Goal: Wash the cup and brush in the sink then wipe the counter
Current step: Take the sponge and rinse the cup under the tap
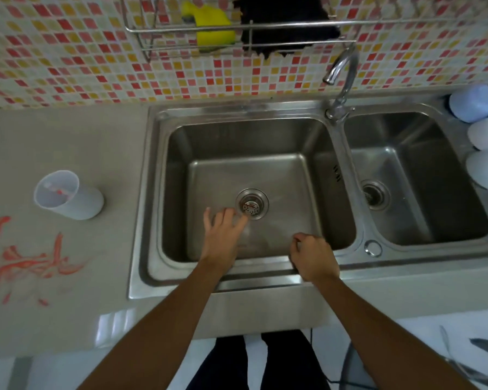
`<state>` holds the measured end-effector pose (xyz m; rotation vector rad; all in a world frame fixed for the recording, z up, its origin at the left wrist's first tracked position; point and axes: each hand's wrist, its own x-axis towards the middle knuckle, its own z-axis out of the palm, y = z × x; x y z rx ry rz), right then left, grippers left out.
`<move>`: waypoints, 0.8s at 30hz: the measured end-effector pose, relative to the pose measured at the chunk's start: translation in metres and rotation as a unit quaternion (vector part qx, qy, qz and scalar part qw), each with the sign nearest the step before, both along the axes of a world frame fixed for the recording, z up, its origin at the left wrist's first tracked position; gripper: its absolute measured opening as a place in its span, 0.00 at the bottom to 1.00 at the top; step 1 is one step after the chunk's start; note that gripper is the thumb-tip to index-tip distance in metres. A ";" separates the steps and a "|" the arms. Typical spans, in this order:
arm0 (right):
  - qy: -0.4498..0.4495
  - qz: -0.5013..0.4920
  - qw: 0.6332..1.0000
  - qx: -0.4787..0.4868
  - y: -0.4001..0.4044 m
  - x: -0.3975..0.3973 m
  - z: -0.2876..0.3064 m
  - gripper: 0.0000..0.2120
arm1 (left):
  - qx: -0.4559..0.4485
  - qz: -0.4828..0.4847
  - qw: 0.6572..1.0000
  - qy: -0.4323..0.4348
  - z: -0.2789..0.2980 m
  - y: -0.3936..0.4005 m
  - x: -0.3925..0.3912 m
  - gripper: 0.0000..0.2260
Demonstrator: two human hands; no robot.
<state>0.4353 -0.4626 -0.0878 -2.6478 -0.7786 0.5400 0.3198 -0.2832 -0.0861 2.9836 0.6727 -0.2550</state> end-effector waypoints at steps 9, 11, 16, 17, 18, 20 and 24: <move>-0.032 -0.017 0.999 0.001 -0.002 -0.004 0.003 0.10 | 0.138 -0.124 0.983 0.013 0.006 0.010 0.004 0.42; -0.037 -0.021 0.999 0.002 -0.002 -0.004 0.002 0.10 | 0.165 -0.175 0.971 0.017 0.008 0.013 0.007 0.41; -0.032 -0.020 0.999 -0.003 -0.003 -0.002 -0.001 0.11 | 0.209 -0.272 0.939 0.043 0.016 0.017 0.010 0.38; -0.029 -0.019 0.999 -0.007 -0.003 -0.002 -0.001 0.11 | 0.214 -0.276 0.936 0.051 0.019 0.018 0.011 0.38; -0.027 -0.017 0.999 -0.011 -0.003 -0.002 -0.001 0.11 | 0.219 -0.275 0.934 0.055 0.023 0.019 0.012 0.39; -0.023 -0.008 1.000 -0.010 -0.003 -0.001 -0.002 0.10 | 0.223 -0.267 0.935 0.063 0.028 0.021 0.014 0.41; -0.005 0.007 1.000 -0.016 -0.005 -0.002 -0.002 0.09 | 0.206 -0.199 0.956 0.066 0.043 0.021 0.015 0.40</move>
